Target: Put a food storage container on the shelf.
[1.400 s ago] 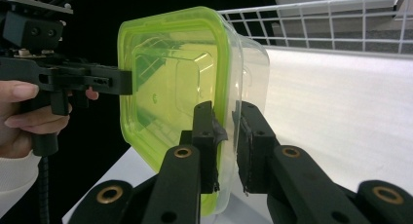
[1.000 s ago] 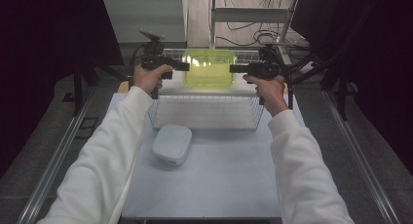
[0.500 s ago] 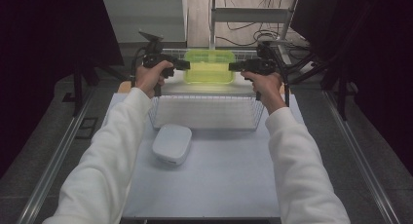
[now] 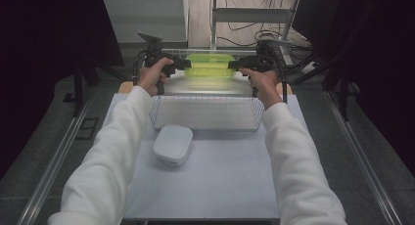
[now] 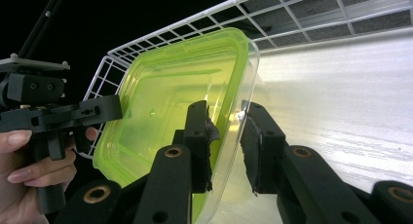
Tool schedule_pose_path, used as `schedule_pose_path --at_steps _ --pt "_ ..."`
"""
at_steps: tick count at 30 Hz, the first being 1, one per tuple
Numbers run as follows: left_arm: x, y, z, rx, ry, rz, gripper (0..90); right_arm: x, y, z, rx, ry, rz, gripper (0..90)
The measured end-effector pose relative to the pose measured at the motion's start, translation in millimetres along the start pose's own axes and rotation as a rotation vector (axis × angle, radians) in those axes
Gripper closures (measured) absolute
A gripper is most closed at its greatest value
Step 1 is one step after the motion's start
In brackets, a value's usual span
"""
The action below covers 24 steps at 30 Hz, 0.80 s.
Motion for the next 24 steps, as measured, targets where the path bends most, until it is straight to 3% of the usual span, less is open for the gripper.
schedule_pose_path --at_steps 3,6,9,13,15,20,24 --pt "-0.2 -0.8 1.6 -0.006 0.004 -0.005 73.4 -0.7 0.3 -0.3 -0.005 0.002 0.003 71.4" --pt "-0.3 -2.6 1.9 0.002 0.017 0.001 67.2 -1.1 -0.1 -0.5 -0.024 0.009 0.001 64.2" --pt "1.1 -0.8 -4.0 0.023 0.063 0.037 53.8 -1.8 -2.6 -1.6 -0.019 0.03 -0.001 54.9" --pt "0.1 6.3 -10.9 0.028 0.094 0.088 42.5 -1.0 -9.2 -6.0 -0.051 0.07 -0.056 45.7" --pt "-1.4 10.0 -13.7 0.042 0.112 0.111 37.5 -1.8 -16.8 -9.5 -0.04 0.09 -0.081 40.6" --pt "-9.7 19.1 -21.7 0.049 0.139 0.165 34.3 -3.9 -24.5 -15.8 -0.067 0.114 -0.152 34.5" --pt "-18.0 24.5 -30.3 0.07 0.152 0.221 32.3 -8.4 -30.1 -24.5 -0.036 0.111 -0.208 31.6"
Point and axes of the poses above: each handheld gripper's, and its own axes: z roughly forward along the jaws, x roughly out of its top, y roughly to its right, the point moved 6 cm from there along z, roughly forward along the jaws, and after that the axes turned 6 degrees about x, right-handed, at the moved point
